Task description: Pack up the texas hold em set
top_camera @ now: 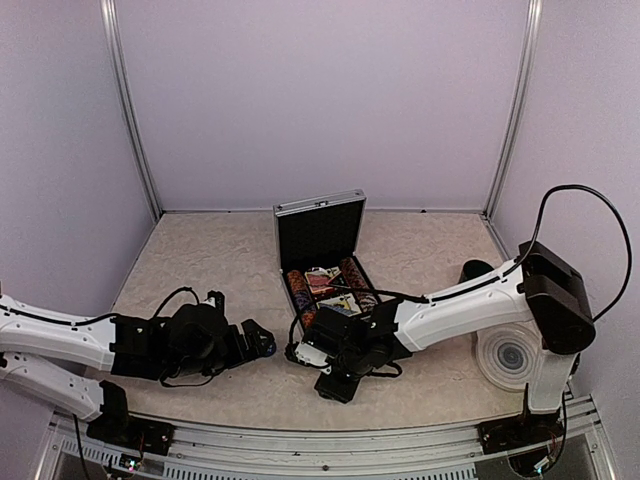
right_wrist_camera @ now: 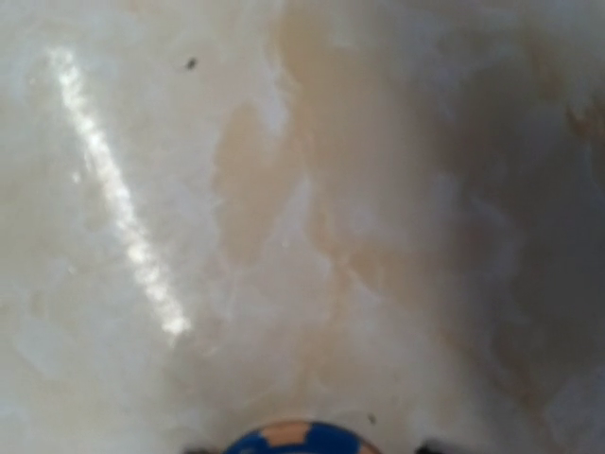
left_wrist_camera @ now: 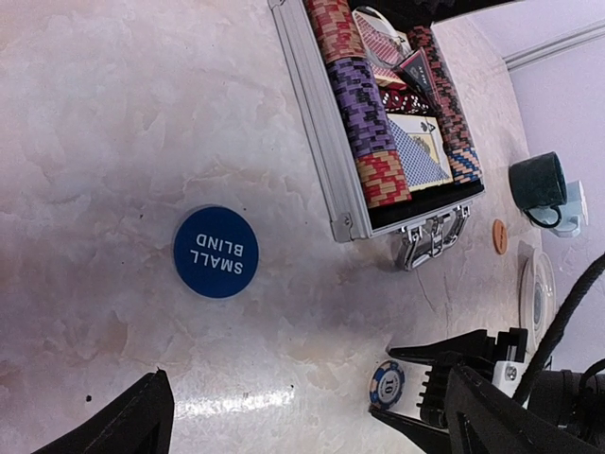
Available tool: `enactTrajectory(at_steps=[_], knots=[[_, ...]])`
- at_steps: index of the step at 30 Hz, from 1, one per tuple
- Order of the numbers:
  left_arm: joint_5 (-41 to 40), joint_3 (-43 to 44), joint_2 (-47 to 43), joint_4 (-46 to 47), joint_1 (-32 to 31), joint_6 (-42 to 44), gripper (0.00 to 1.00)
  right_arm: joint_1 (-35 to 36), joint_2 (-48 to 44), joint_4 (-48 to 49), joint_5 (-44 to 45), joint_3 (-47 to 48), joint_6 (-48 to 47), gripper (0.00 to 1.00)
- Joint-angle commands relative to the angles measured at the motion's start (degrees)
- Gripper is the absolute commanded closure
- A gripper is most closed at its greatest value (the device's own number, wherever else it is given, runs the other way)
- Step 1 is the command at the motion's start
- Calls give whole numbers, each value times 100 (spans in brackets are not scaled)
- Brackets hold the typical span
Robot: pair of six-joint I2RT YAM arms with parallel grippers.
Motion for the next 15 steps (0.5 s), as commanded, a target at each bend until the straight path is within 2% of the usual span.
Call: enactTrajectory(at_steps=[1, 5, 7, 15], knots=[[-113, -64, -90, -69, -26, -56, 1, 19, 378, -492, 79, -91, -4, 55], [-130, -64, -126, -86, -30, -56, 1, 19, 276, -510, 113, -101, -74, 63], [-140, -64, -137, -94, -25, -65, 1, 19, 219, -502, 125, -98, -97, 70], [-137, -47, -147, -122, -43, -87, 1, 4, -50, -359, 54, 14, -130, 72]])
